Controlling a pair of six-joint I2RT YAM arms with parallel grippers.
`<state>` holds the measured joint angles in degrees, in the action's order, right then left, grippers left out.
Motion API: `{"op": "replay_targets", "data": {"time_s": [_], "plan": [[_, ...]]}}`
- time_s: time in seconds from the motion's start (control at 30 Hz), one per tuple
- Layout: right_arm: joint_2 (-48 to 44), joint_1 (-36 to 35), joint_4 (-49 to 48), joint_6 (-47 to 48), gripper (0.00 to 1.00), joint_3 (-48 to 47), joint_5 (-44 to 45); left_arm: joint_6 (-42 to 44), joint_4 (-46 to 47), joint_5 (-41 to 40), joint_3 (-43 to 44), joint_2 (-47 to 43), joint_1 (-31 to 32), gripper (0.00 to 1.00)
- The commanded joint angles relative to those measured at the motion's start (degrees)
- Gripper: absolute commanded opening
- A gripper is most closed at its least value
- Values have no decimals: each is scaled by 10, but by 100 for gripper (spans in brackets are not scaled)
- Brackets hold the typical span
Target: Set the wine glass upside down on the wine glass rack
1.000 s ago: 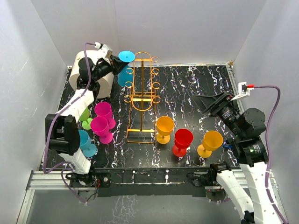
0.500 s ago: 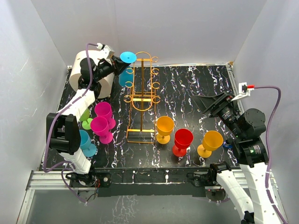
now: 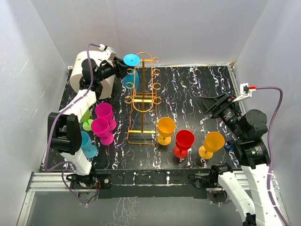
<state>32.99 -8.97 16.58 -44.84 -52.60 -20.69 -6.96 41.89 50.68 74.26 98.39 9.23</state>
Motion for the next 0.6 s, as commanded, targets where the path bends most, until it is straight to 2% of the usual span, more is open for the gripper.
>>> {"op": "replay_targets", "data": {"time_s": [0.0, 0.23, 0.43, 0.57], "plan": [[0, 0, -6, 11, 74, -1, 7, 28, -34, 14, 8, -23, 1, 39], [2, 0, 3, 9, 74, 1, 9, 50, -46, -20, -32, -73, 0, 60], [-1, 1, 14, 12, 74, -4, 16, 69, -79, -48, -60, -117, 1, 68], [-8, 0, 19, 11, 73, -3, 20, 92, -120, -99, -94, -165, -1, 73]]}}
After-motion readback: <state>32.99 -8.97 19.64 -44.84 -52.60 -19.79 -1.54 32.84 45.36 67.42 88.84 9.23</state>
